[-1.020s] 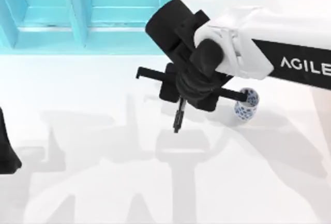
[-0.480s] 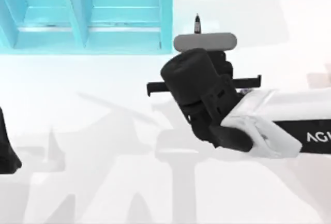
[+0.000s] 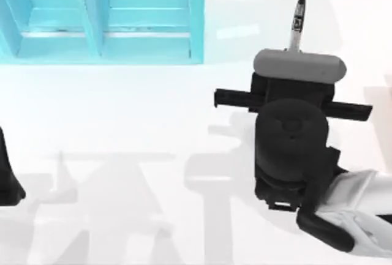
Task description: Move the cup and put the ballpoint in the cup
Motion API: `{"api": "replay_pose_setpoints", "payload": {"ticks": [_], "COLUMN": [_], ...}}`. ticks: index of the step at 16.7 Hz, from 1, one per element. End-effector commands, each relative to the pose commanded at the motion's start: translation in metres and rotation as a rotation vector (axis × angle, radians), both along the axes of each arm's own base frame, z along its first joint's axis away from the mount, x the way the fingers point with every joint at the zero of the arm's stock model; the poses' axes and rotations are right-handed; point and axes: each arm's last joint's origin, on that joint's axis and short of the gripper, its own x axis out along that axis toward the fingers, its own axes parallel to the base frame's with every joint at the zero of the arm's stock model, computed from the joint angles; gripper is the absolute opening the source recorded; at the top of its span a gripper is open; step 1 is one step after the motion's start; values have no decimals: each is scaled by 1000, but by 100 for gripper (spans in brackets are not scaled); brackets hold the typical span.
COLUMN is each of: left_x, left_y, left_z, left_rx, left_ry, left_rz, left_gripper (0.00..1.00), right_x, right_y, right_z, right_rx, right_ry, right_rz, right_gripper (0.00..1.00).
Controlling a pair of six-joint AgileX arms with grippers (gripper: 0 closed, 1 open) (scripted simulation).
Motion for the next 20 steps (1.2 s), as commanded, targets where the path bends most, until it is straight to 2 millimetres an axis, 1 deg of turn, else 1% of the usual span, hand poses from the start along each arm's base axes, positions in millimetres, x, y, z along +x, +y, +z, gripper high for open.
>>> {"api": "replay_pose_setpoints", "payload": {"ticks": [2,4,8,11,16,17,20], "left_x": [0,0,0,0,0,0,0], "left_y": [0,0,0,0,0,0,0], "left_z": [0,0,0,0,0,0,0], "left_rx": [0,0,0,0,0,0,0], "left_ry": [0,0,0,0,0,0,0], "left_rz": [0,0,0,0,0,0,0], "left_gripper": [100,100,100,100,100,100,100], "right_x": [-9,-15,-15,-9,21,24,25], "right_y": [-8,-12,-13,-14,-23,-24,-24], "right_z": [6,10,11,9,-5,-5,-6], "right_rx": [13,23,25,25,20,24,25], "right_ry": [-41,-61,-64,-63,-61,-63,-64], "right_rz": [-43,-67,-71,-74,-71,-71,-71], "right_gripper": [0,0,0,0,0,0,0]}}
